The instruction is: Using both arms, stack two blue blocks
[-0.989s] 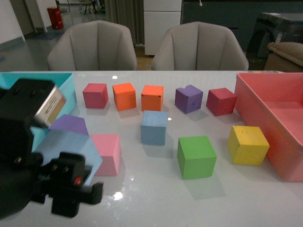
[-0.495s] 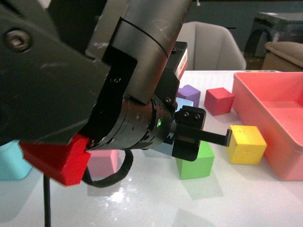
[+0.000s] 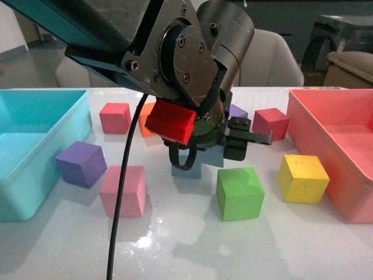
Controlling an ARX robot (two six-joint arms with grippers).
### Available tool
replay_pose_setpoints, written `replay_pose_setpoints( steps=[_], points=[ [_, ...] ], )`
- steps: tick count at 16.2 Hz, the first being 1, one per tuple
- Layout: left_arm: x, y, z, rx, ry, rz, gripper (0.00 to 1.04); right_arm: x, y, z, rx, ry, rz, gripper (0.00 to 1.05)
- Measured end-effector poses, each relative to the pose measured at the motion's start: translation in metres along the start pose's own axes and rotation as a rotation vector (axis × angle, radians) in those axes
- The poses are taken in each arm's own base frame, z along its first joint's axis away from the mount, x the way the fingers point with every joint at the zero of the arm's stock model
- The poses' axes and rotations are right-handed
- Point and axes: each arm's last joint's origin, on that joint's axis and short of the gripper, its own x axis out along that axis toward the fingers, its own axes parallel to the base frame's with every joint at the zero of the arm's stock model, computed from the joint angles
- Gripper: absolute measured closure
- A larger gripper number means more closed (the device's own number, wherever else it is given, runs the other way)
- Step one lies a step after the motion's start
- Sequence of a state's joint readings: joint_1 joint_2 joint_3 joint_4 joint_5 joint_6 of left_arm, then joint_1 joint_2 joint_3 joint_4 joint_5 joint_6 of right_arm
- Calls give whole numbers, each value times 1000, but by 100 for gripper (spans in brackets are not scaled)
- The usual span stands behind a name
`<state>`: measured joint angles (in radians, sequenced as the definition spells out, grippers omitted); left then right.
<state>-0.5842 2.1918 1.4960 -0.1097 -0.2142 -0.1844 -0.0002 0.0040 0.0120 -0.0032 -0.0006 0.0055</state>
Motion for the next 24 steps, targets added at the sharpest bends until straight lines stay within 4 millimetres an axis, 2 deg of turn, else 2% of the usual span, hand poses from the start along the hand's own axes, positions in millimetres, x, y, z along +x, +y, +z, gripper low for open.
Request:
replay_pose_setpoints(
  steps=[3, 7, 9, 12, 13, 17, 18, 22, 24],
  points=[
    [13, 19, 15, -56, -10, 35, 57, 0, 0, 0, 0, 0, 0, 6],
    [33, 41, 15, -121, 21, 59, 57, 0, 0, 0, 0, 0, 0, 6],
    [39, 42, 11, -136, 36, 58, 57, 0, 0, 0, 0, 0, 0, 6],
    [37, 39, 16, -140, 23, 50, 57, 0, 0, 0, 0, 0, 0, 6],
    [38, 38, 15, -141, 25, 49, 55, 0, 0, 0, 0, 0, 0, 6],
    [39, 37, 15, -134, 17, 48, 10, 0, 0, 0, 0, 0, 0, 6],
    [39, 37, 16, -124, 8, 53, 5, 0, 0, 0, 0, 0, 0, 6],
    [36, 37, 20, -113, -20, 60, 7, 0, 0, 0, 0, 0, 0, 6],
    [15, 34, 30, -112, -69, 41, 7, 0, 0, 0, 0, 0, 0, 6]
  ],
)
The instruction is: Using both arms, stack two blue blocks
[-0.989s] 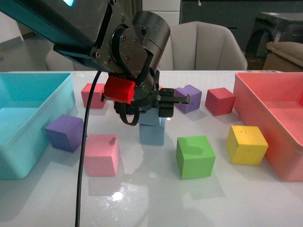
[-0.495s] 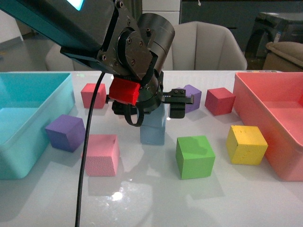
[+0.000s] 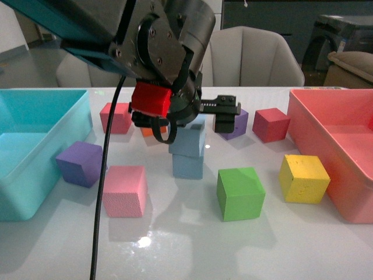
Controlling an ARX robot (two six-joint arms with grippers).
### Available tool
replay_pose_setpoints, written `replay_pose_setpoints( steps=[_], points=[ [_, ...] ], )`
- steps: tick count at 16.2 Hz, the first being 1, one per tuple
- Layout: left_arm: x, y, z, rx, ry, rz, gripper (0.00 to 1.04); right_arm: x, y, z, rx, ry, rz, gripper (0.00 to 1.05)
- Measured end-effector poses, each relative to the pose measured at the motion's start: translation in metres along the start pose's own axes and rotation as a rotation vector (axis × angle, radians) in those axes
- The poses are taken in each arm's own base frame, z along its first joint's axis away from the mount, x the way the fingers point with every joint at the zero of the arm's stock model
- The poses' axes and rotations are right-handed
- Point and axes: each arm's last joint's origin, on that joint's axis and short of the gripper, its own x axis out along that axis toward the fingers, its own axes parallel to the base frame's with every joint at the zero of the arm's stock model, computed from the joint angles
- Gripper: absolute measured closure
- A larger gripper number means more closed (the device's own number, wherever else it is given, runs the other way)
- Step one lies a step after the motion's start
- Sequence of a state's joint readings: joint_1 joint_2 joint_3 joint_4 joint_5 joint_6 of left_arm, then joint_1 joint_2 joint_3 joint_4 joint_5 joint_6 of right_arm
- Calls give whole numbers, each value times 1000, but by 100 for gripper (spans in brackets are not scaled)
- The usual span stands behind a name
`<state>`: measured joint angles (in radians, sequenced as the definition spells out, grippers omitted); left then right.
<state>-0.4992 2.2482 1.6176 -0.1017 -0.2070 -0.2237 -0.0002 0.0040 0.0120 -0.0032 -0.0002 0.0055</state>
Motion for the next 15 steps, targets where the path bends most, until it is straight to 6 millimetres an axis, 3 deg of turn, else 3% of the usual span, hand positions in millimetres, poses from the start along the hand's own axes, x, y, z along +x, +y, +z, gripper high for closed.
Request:
replay_pose_setpoints(
  steps=[4, 10, 11, 12, 13, 15],
  points=[
    [-70, -11, 26, -4, -146, -119, 7, 0, 0, 0, 0, 0, 0, 6],
    [-64, 6, 26, -21, -162, -120, 7, 0, 0, 0, 0, 0, 0, 6],
    [-61, 9, 26, -21, -264, -89, 10, 0, 0, 0, 0, 0, 0, 6],
    [-61, 20, 19, -31, -426, 20, 19, 0, 0, 0, 0, 0, 0, 6],
    [-73, 47, -9, -31, -527, 131, 31, 0, 0, 0, 0, 0, 0, 6],
    [-123, 110, -33, -73, -705, 201, 54, 0, 0, 0, 0, 0, 0, 6]
  ],
)
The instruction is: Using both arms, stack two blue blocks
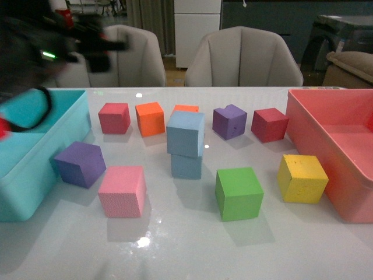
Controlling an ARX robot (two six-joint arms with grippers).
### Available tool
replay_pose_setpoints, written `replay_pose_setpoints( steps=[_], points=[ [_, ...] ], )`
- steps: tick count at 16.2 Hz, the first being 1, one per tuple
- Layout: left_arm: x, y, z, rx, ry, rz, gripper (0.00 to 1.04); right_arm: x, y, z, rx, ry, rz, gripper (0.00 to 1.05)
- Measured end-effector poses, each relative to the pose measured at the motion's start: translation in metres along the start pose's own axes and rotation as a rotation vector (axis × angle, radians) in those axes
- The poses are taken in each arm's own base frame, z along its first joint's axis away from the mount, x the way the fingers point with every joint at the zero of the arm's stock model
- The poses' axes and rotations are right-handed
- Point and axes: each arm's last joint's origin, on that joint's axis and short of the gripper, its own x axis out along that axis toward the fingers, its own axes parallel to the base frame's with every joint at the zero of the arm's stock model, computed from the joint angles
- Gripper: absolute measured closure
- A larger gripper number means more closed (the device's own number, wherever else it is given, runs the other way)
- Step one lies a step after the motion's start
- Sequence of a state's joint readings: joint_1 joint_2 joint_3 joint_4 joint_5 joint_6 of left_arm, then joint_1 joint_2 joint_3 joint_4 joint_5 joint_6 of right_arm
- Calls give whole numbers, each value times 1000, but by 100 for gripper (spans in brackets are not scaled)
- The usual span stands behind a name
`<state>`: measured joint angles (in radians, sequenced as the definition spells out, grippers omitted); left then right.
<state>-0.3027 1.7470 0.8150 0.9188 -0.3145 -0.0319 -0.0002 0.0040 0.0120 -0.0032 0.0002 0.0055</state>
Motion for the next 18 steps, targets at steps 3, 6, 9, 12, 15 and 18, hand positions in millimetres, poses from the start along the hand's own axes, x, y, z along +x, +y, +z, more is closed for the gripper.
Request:
replay_pose_setpoints(
  steps=[3, 6, 9, 12, 15, 18],
  points=[
    [-70, 49, -2, 4, -39, -9, 94, 0, 0, 0, 0, 0, 1, 6],
    [-109, 71, -18, 15, -7, -2, 103, 0, 0, 0, 0, 1, 0, 6],
    [-140, 82, -27, 17, 13, -15, 103, 0, 0, 0, 0, 0, 0, 6],
    [-160, 90, -32, 12, -32, -5, 103, 0, 0, 0, 0, 0, 0, 6],
    [-176, 101, -43, 14, 30, -1, 103, 0, 0, 0, 0, 0, 0, 6],
    [-186, 101, -36, 14, -10, -6, 103, 0, 0, 0, 0, 0, 0, 6]
  ],
)
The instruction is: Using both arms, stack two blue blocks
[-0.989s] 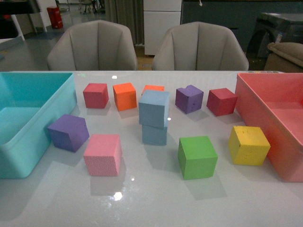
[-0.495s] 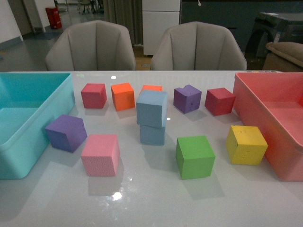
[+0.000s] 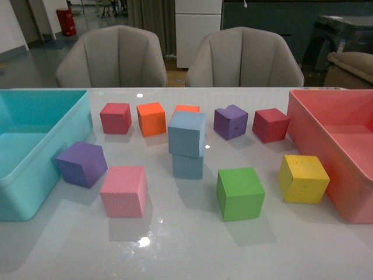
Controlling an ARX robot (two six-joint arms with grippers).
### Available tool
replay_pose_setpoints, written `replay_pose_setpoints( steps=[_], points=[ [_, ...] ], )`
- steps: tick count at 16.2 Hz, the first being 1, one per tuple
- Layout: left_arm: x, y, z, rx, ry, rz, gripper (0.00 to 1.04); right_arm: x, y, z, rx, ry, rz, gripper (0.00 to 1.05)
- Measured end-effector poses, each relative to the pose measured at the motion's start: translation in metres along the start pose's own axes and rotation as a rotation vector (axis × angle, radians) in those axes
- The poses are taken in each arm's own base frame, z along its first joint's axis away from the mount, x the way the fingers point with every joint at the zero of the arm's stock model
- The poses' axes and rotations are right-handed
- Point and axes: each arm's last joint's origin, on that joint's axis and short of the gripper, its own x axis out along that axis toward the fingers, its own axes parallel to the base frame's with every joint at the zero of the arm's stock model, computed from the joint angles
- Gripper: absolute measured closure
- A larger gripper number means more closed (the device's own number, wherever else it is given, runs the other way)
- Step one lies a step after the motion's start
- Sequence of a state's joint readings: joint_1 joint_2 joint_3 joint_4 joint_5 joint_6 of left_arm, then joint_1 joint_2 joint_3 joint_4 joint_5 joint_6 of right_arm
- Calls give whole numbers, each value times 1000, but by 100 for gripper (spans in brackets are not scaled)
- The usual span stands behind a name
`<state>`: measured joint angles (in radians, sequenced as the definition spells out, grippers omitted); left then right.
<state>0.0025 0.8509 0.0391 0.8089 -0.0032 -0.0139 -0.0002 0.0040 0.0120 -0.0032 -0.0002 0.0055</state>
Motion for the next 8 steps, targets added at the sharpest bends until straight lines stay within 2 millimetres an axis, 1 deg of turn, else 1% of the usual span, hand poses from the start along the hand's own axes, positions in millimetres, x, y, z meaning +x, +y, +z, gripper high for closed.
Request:
replay_pose_setpoints(
  steps=[3, 8],
  points=[
    [-9, 0, -3, 0, 18, -2, 103, 0, 0, 0, 0, 0, 0, 6],
    [-21, 0, 1, 0, -1, -2, 103, 0, 0, 0, 0, 0, 0, 6]
  ],
)
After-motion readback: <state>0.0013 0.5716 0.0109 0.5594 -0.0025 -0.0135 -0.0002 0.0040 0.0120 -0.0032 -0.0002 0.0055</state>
